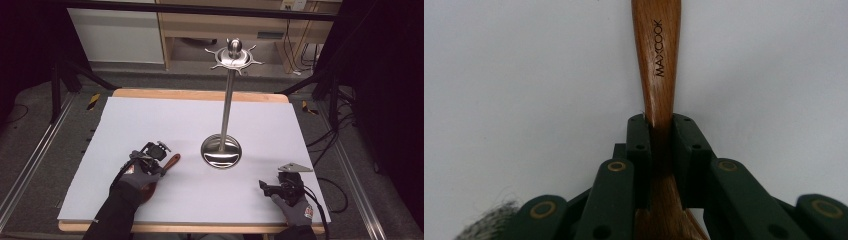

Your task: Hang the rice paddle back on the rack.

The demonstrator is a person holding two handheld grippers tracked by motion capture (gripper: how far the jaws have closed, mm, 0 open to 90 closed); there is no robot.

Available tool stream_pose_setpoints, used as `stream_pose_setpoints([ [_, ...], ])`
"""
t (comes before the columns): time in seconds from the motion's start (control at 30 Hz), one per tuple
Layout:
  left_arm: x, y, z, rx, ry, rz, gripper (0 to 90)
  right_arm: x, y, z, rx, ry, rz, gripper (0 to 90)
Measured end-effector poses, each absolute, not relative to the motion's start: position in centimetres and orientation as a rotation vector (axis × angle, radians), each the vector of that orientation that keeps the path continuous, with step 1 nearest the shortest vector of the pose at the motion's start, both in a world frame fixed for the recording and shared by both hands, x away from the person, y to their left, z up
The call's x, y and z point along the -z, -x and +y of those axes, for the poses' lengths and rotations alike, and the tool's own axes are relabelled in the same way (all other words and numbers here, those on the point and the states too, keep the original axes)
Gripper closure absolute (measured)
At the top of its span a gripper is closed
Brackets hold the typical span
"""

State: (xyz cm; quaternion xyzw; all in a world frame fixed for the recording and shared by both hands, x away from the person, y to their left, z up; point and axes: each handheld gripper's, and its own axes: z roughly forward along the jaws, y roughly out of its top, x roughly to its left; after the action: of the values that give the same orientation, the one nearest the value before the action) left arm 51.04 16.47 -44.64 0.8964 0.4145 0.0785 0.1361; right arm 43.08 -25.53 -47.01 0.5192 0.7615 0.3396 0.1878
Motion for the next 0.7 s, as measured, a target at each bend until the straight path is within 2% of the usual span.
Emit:
stream_pose_setpoints([
  [0.7,42.8,-49.1,17.9,-0.292,-2.499,1.151,78.6,47.1,-43.1,-25.7,-0.953,-1.466,2.139,17.0],
])
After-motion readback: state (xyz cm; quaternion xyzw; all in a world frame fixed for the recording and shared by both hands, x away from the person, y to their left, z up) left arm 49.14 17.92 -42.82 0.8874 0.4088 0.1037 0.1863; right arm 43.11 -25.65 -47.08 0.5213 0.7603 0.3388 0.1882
